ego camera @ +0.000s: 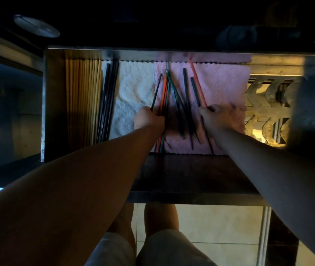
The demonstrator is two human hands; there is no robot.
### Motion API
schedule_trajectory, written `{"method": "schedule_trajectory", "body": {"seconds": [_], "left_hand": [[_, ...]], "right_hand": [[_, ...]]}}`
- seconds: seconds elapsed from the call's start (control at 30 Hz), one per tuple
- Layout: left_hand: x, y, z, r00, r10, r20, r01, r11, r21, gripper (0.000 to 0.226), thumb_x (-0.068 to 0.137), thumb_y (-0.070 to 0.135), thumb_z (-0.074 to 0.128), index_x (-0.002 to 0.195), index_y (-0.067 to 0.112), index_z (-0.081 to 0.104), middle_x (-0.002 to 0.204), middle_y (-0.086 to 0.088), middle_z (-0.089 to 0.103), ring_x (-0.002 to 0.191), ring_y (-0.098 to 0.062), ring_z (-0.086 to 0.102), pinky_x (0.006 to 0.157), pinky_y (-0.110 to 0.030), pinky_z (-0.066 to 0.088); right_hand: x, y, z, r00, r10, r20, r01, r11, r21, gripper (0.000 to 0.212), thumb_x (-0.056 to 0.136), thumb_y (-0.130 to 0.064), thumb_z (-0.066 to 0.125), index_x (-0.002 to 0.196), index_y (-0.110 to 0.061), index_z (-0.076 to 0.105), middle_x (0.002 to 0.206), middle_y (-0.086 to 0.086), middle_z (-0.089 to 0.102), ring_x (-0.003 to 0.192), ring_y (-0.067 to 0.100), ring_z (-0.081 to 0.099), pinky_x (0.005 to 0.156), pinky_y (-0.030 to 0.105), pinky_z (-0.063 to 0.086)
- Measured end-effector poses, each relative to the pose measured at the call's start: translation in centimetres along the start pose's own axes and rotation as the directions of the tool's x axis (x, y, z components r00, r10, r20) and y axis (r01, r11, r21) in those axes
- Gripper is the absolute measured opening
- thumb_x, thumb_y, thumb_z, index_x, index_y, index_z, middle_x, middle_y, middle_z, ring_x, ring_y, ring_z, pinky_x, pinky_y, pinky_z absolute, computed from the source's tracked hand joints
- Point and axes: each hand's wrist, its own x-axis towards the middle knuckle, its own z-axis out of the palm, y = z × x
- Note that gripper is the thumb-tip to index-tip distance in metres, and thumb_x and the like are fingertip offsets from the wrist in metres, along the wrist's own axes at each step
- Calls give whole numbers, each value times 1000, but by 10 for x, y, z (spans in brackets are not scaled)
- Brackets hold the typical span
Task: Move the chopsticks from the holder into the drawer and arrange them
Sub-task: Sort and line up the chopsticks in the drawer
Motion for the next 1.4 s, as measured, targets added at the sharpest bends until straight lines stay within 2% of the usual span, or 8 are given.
{"method": "schedule_trajectory", "body": {"seconds": [0.23,0.37,0.67,0.77,0.87,1.0,1.13,1.4], "left_hand": [[1,-3,-2,999,-36,14,36,999,-39,10,83,14,58,80,5,62,66,-7,57,73,-29,62,50,-24,36],[0,-3,-2,1000,-29,2,29,999,-32,14,83,19,62,83,5,65,76,-10,62,77,-30,64,52,-24,38],[-1,-3,8,999,23,-44,-23,1000,2,21,75,20,67,91,7,63,84,-9,64,81,-29,63,58,-29,39],[-5,1,6,991,119,-67,-119,993,-6,14,79,12,60,92,13,67,84,-11,66,84,-31,62,63,-27,38],[-8,8,3,977,203,-58,-200,978,55,14,85,17,59,94,11,68,89,-15,67,87,-34,63,64,-29,38],[-7,14,5,968,241,-67,-223,954,200,20,88,19,58,106,11,64,100,-14,66,96,-33,61,67,-33,39],[-10,19,11,969,245,-39,-215,907,362,24,92,15,50,111,11,63,107,-14,65,99,-34,64,68,-36,41],[-13,39,12,993,115,-13,-109,969,220,38,87,28,56,115,4,62,113,-18,65,106,-37,62,71,-34,42]], "right_hand": [[1,1,5,998,5,-65,-14,990,-139,43,100,-37,40,128,-11,57,116,12,56,94,16,51,70,22,36],[-7,-1,-4,975,11,-220,-100,912,-397,49,101,-34,37,143,-8,39,156,18,18,142,34,22,114,45,21],[-5,4,-6,946,-146,-289,19,917,-398,43,83,-38,59,120,-19,49,131,11,43,121,35,44,95,54,43],[-9,1,-9,934,-275,-227,156,888,-432,32,88,-28,58,119,-19,54,128,6,50,125,27,39,99,34,33],[-18,-6,-9,951,-280,-133,200,882,-427,30,93,-25,55,122,-21,55,128,-2,52,127,18,36,74,21,16],[-12,-4,6,950,-304,-79,266,912,-312,23,86,-17,57,109,-17,62,110,-1,65,112,17,55,84,17,23],[-12,-2,6,950,-311,-32,288,911,-295,20,87,-11,56,105,-11,63,100,-1,64,95,10,56,66,-6,19],[-2,2,9,970,-231,-77,214,959,-186,23,82,-17,55,103,-18,65,100,0,65,94,13,56,82,24,39]]}}
